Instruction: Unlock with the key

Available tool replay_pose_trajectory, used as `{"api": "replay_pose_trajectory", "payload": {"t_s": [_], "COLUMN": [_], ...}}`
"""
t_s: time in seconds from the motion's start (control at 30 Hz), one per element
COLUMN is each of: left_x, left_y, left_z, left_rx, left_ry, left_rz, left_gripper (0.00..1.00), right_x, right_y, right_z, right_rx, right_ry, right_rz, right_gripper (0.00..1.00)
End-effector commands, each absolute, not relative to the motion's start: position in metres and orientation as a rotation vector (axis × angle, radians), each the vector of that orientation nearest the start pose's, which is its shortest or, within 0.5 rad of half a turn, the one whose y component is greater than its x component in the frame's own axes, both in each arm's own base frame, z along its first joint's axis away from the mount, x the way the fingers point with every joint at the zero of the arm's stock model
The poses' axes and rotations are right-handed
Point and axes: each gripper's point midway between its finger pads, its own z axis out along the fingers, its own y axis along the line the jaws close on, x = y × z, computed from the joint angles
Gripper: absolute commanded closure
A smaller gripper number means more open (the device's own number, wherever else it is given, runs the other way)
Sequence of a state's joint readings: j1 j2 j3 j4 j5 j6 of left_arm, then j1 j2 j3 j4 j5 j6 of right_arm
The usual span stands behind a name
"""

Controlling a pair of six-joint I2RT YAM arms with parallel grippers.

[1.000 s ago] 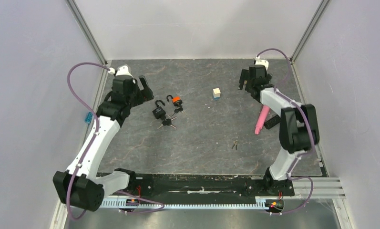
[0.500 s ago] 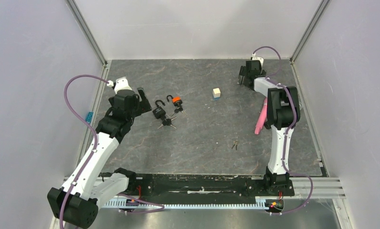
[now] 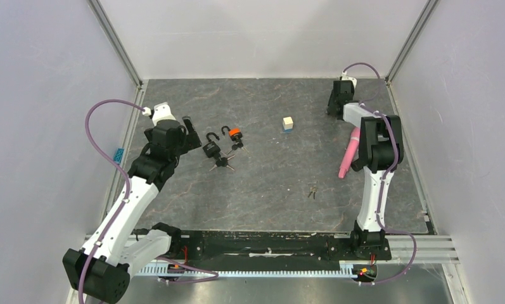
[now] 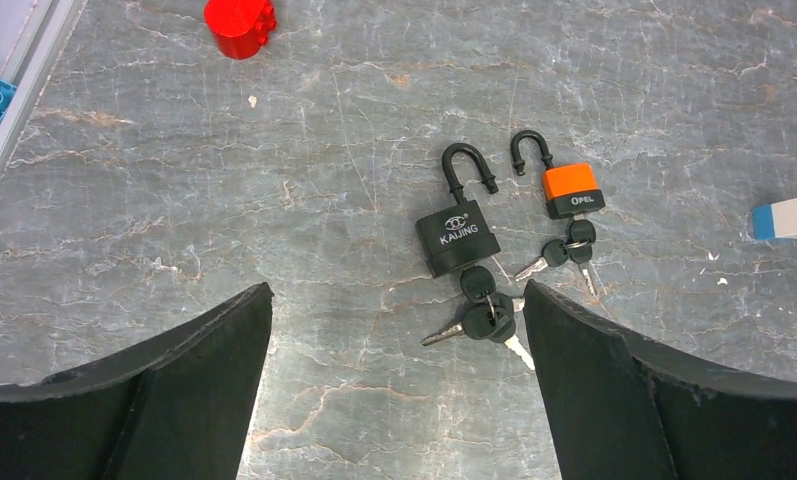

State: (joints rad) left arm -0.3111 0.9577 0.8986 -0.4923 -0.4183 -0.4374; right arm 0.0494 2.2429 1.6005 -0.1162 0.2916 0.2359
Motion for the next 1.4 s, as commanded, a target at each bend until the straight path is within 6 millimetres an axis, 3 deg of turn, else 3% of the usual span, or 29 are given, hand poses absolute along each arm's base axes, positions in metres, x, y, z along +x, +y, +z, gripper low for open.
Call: {"api": "replay_pose_trajectory", "payload": {"t_s": [0.0,0.13,0.33,0.6,0.83,0.9,1.03,1.13,1.2,1.37], "left_x": [0.308,0.305,0.301,0.296,0.296,0.296,0.297,0.297,0.297,0.297], "left_y": [-0.036,-0.034,-0.031,-0.027,-0.026,-0.026,-0.026,-0.027,-0.027,-0.028], "left_z": [0.232,0.237,0.244,0.252,0.249,0.249,0.246,0.244,0.243,0.243], "left_rx": [-0.342,-0.347,-0.360,-0.371,-0.375,-0.374,-0.373,-0.371,-0.368,-0.367], "left_ry": [1.973,1.955,1.926,1.895,1.899,1.902,1.909,1.917,1.918,1.919], "left_rz": [0.012,0.009,0.006,0.009,0.015,0.016,0.019,0.023,0.024,0.023], "left_gripper": [0.01,0.02,0.01,0.02,0.02,0.01,0.02,0.02,0.02,0.02], "right_x": [0.522,0.473,0.396,0.302,0.240,0.230,0.217,0.223,0.228,0.242], "right_y": [-0.007,0.013,0.058,0.166,0.227,0.238,0.269,0.269,0.257,0.197], "right_z": [0.025,0.027,0.029,0.032,0.023,0.021,0.031,0.052,0.067,0.077], "right_rx": [0.335,0.276,0.120,-0.256,-0.442,-0.474,-0.597,-0.674,-0.717,-0.703], "right_ry": [2.352,2.389,2.452,2.450,2.445,2.441,2.426,2.386,2.366,2.403], "right_rz": [-0.153,-0.082,0.024,0.226,0.286,0.279,0.340,0.318,0.263,0.103], "right_gripper": [0.89,0.91,0.91,0.89,0.87,0.77,0.38,0.22,0.14,0.14]}}
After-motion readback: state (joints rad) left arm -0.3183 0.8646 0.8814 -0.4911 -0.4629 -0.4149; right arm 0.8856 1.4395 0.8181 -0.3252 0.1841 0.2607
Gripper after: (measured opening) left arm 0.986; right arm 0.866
